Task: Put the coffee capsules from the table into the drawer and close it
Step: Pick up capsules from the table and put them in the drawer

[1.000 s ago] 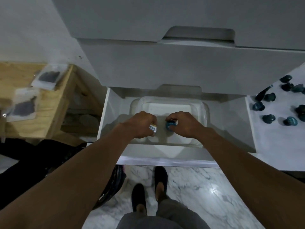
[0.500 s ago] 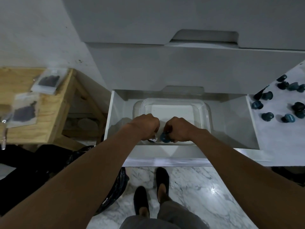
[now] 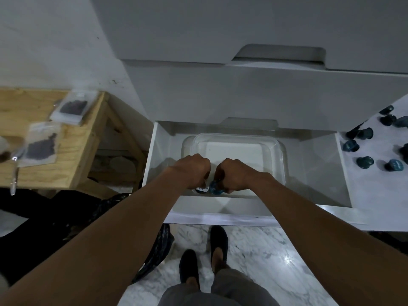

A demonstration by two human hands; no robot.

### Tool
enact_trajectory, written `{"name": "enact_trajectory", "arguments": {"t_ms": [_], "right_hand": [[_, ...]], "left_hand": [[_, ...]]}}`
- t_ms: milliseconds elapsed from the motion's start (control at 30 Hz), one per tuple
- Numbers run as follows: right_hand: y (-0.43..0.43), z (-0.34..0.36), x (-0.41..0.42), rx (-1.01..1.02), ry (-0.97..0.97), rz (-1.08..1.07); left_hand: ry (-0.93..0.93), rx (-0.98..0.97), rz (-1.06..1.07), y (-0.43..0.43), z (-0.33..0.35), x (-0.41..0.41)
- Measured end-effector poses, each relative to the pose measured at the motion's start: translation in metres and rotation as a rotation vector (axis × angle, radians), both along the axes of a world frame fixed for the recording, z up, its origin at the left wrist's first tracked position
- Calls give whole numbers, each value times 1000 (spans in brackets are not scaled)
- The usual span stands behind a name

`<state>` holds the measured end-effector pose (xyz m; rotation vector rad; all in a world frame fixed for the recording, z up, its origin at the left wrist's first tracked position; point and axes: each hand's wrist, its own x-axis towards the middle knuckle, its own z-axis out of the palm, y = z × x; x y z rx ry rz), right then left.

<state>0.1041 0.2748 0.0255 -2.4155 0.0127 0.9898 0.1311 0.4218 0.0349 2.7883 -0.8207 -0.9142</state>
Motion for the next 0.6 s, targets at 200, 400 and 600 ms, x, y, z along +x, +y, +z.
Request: {"name": "enact_trajectory", "arguments": {"t_ms": [200,400,600], "right_hand": [[-13,8,6,-34,-114,30],[-30,33,-17,-171,-466,-112],[-43,73,-78,-275,-745,-235]], "left_hand": [[-48,-39,119,-3,16,-2],[-321,-27,145,-9,50,-25],[-705,-226,75,-13,77,-71]]}}
